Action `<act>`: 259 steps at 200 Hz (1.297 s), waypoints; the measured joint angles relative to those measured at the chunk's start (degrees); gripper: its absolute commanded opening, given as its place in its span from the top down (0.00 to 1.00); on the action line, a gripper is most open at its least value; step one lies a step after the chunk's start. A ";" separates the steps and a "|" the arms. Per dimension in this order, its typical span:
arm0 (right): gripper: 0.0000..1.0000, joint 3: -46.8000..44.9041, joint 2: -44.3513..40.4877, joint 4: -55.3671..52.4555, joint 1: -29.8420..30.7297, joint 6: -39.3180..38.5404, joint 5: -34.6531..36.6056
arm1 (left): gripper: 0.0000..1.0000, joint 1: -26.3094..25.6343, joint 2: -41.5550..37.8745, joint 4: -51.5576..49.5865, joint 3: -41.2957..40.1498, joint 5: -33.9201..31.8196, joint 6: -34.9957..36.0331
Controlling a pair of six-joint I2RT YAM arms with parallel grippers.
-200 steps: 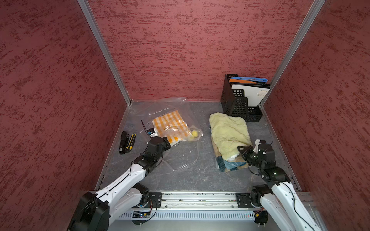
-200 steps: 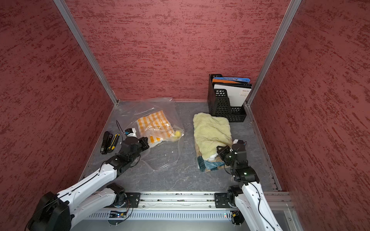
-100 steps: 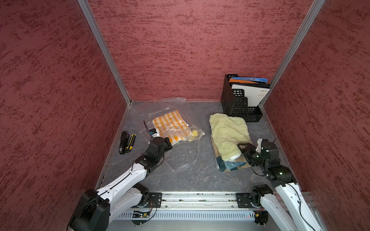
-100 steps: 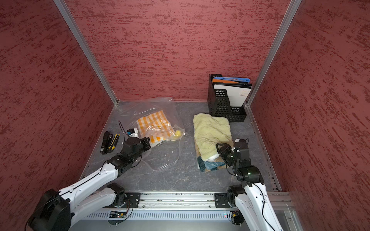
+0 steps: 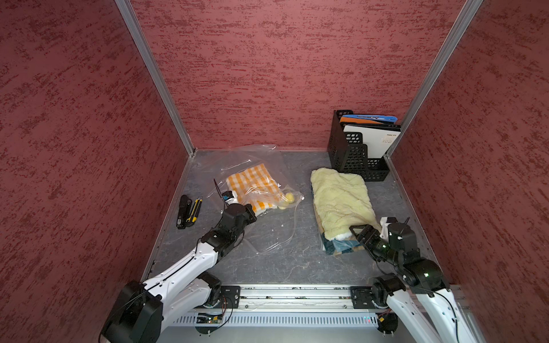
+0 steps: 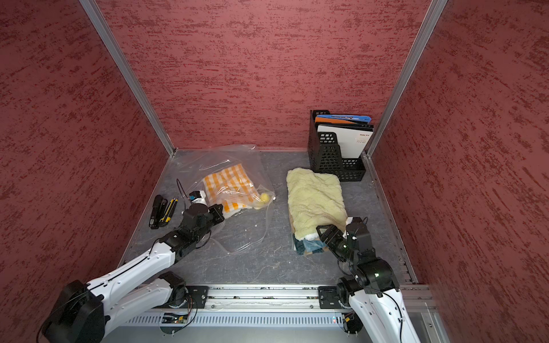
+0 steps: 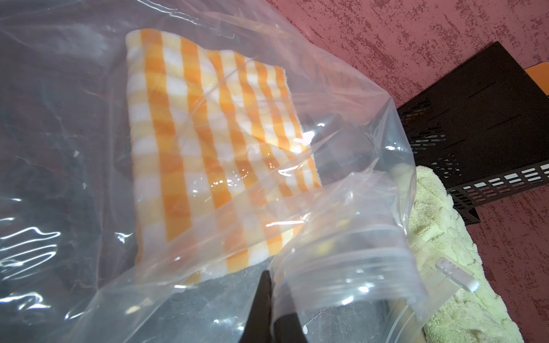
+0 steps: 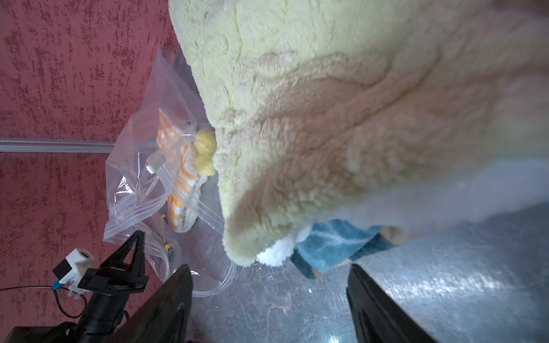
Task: Take the blanket out of the vacuum bag
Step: Place the blanket at the center of the board.
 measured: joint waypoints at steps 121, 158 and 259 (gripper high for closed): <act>0.45 -4.20 19.93 19.28 21.90 9.49 18.58 | 1.00 -2.40 0.55 0.02 0.00 -2.14 -1.03; 0.84 -4.11 25.18 23.04 21.94 9.14 19.45 | 1.00 -2.43 2.01 0.07 0.00 -2.29 -1.01; 0.96 -0.22 20.28 29.03 19.89 15.98 12.72 | 1.00 -2.40 4.00 1.33 0.55 -2.25 -0.33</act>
